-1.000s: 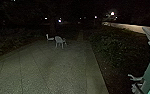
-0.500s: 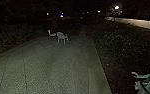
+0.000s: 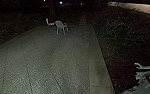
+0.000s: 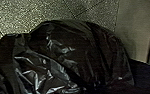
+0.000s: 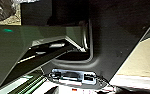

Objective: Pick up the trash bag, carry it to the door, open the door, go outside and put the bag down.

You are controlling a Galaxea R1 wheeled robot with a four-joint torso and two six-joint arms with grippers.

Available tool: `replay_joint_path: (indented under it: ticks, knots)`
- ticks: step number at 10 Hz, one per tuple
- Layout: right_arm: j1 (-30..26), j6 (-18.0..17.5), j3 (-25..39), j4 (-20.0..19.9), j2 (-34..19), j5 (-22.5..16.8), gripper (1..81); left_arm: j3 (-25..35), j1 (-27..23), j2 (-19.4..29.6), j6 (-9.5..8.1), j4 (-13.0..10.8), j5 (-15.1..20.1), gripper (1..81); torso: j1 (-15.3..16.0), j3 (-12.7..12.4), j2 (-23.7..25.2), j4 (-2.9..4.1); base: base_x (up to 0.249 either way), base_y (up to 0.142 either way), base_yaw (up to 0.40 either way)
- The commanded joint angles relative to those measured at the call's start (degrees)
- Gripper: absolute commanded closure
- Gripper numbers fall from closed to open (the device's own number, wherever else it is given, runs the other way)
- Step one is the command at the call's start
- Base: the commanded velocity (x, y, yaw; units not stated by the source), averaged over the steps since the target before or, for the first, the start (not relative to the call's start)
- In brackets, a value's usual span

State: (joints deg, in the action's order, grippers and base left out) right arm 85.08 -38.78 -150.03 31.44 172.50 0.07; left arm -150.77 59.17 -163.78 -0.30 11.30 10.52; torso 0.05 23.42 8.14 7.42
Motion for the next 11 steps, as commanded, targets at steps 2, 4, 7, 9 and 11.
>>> replay_joint_path:
  ticks: [2, 4, 7, 9, 11]
  knots:
    - [-1.00, 0.90, 1.24, 1.26, 1.65, -2.80, 1.0, -0.93, -12.27, 4.24, -0.22, 4.77, 8.28, 81.1, 0.02, 0.48, -0.02, 2.07, 0.000, 0.000, 0.000]
    - [-1.00, 0.90, 1.15, 1.26, 1.65, -2.71, 1.0, -0.75, -15.61, 6.18, -0.22, 8.03, 9.34, 81.1, 0.02, 1.20, -0.02, 6.31, 0.000, 0.000, 0.000]
    - [-0.91, 0.90, 0.89, 1.26, 1.56, -2.62, 1.0, -0.75, -17.55, 7.76, -0.22, 9.44, 10.57, 81.1, 0.05, 1.36, -0.04, 6.01, 0.000, 0.000, 0.000]
    - [-0.92, 0.90, 0.89, 1.17, 1.65, -2.62, 1.0, -0.66, -17.64, 7.94, -0.22, 9.44, 10.66, 81.1, 0.05, 1.38, -0.04, 9.05, 0.000, 0.000, 0.000]
    - [-1.09, 0.90, 0.89, 1.17, 1.65, -2.62, 1.0, -0.23, -17.64, 7.94, -0.13, 9.27, 10.84, 1.0, 0.05, 1.40, -0.04, 9.40, 0.000, 0.000, 0.000]
